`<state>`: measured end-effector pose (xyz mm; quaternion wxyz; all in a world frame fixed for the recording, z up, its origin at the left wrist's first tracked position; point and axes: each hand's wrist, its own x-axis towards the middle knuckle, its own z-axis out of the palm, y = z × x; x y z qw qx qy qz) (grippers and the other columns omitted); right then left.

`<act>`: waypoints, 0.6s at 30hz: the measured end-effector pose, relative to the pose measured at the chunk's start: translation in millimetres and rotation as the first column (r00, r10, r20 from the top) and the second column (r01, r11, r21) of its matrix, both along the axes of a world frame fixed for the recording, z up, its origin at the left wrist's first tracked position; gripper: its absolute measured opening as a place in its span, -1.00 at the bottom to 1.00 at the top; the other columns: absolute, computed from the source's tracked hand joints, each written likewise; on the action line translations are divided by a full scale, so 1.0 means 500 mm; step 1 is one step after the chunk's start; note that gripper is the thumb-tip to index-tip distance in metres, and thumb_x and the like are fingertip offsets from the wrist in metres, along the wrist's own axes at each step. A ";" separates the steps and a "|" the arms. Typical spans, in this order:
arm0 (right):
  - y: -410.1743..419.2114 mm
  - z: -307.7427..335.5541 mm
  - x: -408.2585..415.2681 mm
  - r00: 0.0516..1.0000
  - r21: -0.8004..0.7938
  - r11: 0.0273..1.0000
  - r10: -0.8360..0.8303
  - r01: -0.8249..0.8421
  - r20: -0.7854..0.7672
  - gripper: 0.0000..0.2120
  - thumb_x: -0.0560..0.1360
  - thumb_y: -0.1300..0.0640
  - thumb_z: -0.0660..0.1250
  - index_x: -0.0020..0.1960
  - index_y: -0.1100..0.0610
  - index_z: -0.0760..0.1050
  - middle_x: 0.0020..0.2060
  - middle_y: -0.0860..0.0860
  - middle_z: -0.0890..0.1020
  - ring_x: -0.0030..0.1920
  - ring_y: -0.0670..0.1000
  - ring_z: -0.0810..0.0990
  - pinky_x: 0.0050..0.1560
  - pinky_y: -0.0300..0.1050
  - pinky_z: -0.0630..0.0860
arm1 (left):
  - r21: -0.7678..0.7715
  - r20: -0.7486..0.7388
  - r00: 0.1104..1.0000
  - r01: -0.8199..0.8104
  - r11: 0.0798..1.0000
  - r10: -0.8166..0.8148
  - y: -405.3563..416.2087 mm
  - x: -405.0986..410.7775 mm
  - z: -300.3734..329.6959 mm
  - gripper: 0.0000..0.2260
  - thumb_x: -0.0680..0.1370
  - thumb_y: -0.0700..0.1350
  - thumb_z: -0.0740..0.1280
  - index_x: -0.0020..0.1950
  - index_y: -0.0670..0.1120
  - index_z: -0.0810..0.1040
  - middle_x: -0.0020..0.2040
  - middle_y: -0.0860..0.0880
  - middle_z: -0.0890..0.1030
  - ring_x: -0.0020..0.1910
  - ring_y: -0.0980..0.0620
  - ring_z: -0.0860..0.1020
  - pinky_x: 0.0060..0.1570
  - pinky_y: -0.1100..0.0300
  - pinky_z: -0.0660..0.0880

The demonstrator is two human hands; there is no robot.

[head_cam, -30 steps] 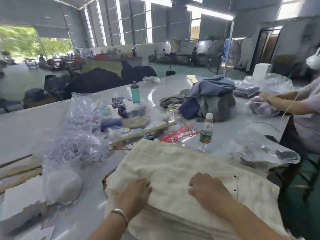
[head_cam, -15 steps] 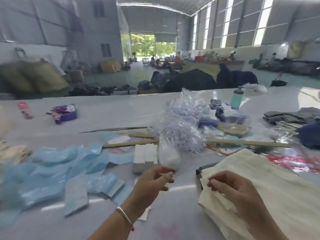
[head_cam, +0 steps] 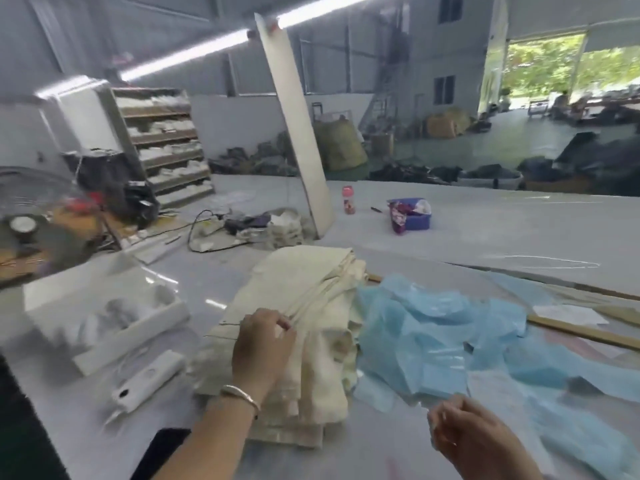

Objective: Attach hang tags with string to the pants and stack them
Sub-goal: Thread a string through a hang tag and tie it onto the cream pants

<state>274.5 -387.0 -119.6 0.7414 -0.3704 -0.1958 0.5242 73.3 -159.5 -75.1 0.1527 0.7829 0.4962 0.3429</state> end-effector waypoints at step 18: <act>0.462 -0.029 -0.174 0.972 -0.111 0.975 0.205 -0.192 0.116 -0.73 0.63 0.31 0.02 0.01 0.48 0.41 -0.26 0.44 0.60 -0.32 0.25 0.66 -0.37 0.01 0.58 | 0.014 -0.482 0.860 0.198 0.980 -0.167 0.260 -0.072 0.105 -0.83 0.53 -0.13 0.22 0.02 -0.17 0.54 -0.02 -0.25 0.62 -0.03 -0.29 0.55 -0.20 0.07 0.30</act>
